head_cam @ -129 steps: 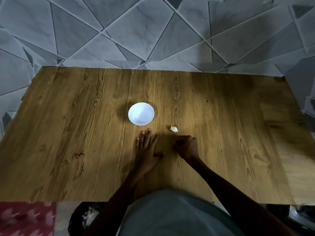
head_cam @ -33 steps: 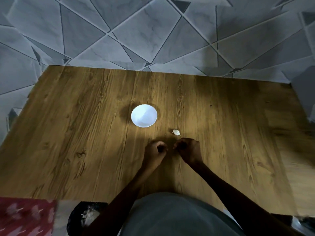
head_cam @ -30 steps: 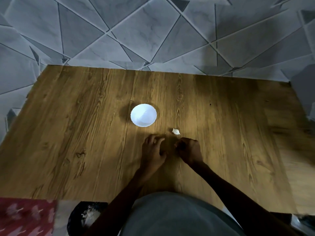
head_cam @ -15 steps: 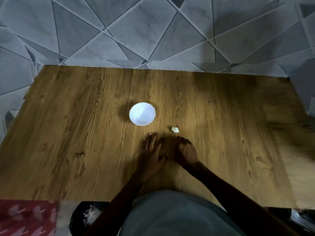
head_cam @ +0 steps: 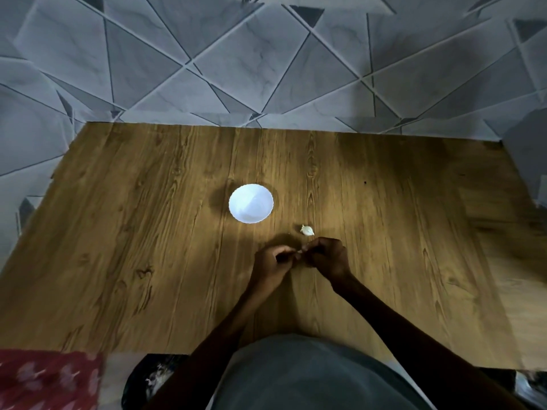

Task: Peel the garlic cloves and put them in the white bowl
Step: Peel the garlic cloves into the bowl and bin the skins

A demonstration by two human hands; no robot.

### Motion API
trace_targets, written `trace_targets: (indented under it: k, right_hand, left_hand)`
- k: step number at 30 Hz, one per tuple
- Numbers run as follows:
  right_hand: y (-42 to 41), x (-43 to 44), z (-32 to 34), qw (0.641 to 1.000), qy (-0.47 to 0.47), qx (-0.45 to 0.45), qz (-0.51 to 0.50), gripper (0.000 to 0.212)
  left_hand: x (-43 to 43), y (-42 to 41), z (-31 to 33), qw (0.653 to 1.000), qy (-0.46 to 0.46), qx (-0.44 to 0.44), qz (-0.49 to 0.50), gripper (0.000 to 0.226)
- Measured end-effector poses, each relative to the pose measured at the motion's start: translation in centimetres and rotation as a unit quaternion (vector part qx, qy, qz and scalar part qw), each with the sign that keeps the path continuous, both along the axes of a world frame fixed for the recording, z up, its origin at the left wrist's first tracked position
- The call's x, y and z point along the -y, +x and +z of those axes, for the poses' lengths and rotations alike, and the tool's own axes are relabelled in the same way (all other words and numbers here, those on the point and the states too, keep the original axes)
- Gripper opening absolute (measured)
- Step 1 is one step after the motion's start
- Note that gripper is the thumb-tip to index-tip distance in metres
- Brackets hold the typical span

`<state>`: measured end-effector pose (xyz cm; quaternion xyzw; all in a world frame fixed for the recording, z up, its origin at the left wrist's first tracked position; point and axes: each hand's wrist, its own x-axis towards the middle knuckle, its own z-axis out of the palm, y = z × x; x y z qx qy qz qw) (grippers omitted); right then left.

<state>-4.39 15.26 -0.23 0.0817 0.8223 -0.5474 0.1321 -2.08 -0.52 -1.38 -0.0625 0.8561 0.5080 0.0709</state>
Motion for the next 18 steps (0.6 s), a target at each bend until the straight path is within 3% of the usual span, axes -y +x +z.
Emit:
trace_targets:
  k: [3, 7, 9, 12, 18]
  right_hand:
    - [0.0, 0.2, 0.7, 0.999, 0.013, -0.032, 0.005, 0.007]
    - [-0.4, 0.3, 0.6, 0.986, 0.134, -0.08, 0.063, 0.009]
    - [-0.5, 0.4, 0.7, 0.983, 0.159, -0.054, 0.069, 0.011]
    - [-0.5, 0.7, 1.0, 0.992, 0.125, 0.006, 0.034, 0.007]
    - [-1.1, 1.2, 1.5, 0.987, 0.035, 0.151, -0.049, 0.013]
  left_hand:
    - [-0.2, 0.0, 0.1, 0.999, 0.015, 0.023, 0.024, 0.018]
    - [0.1, -0.1, 0.2, 0.998, 0.038, 0.042, 0.02, 0.019]
    - [0.1, 0.0, 0.5, 0.999, 0.033, 0.018, 0.015, 0.015]
    - [-0.3, 0.3, 1.3, 1.0, -0.004, -0.016, -0.004, 0.007]
    - [-0.8, 0.7, 1.3, 0.983, -0.164, -0.051, -0.07, 0.012]
